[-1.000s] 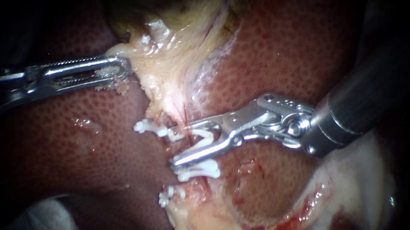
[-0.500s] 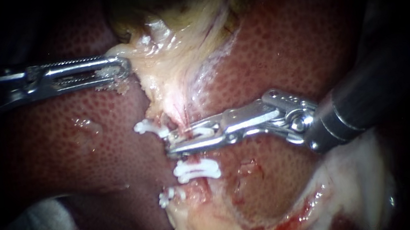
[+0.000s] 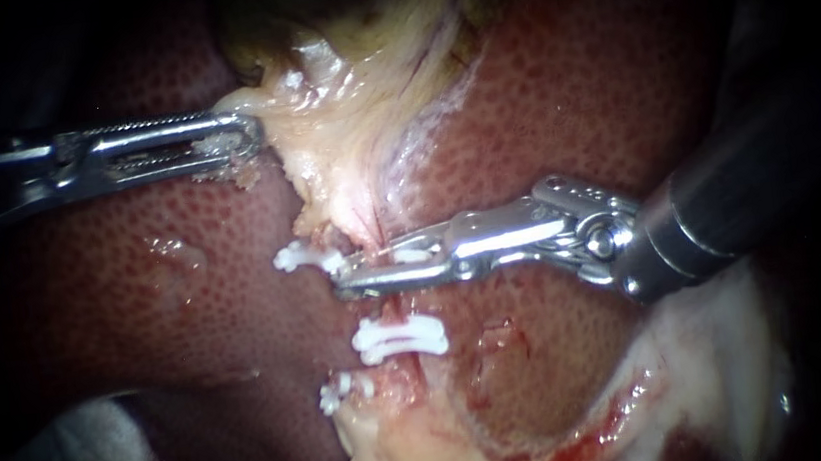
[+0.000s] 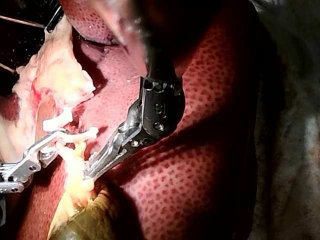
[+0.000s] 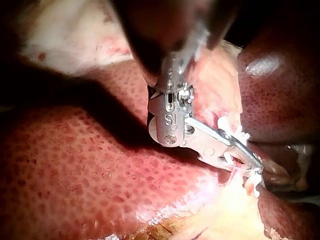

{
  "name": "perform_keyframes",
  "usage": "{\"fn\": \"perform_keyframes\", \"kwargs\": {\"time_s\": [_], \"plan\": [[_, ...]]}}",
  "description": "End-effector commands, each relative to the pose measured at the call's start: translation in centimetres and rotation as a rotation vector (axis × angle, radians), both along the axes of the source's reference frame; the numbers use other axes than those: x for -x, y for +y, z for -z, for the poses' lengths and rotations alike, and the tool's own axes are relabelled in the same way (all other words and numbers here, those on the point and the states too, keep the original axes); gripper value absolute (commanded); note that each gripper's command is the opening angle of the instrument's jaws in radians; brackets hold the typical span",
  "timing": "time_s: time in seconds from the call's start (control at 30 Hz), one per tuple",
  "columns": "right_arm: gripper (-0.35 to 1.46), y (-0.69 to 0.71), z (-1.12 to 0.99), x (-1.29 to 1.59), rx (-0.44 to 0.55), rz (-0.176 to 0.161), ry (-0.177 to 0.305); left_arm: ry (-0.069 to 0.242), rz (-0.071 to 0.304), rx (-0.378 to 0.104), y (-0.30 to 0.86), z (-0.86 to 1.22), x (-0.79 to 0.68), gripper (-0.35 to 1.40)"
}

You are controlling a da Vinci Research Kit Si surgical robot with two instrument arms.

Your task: Clipping third clip right tube

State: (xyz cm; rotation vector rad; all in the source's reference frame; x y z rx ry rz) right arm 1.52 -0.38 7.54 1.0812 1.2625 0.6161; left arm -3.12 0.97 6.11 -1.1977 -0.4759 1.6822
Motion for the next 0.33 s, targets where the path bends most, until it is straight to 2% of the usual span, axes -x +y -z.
{"fn": "perform_keyframes", "kwargs": {"time_s": [0.03,0.33], "plan": [[-0.35,-0.01,-0.02,-0.01,-0.001,0.001,-0.003,0.000,0.000,0.000,0.00,0.00,0.00,-0.35],[-0.35,-0.02,-0.05,-0.01,0.000,0.001,-0.004,0.000,0.000,0.000,0.00,0.00,0.00,-0.35]]}}
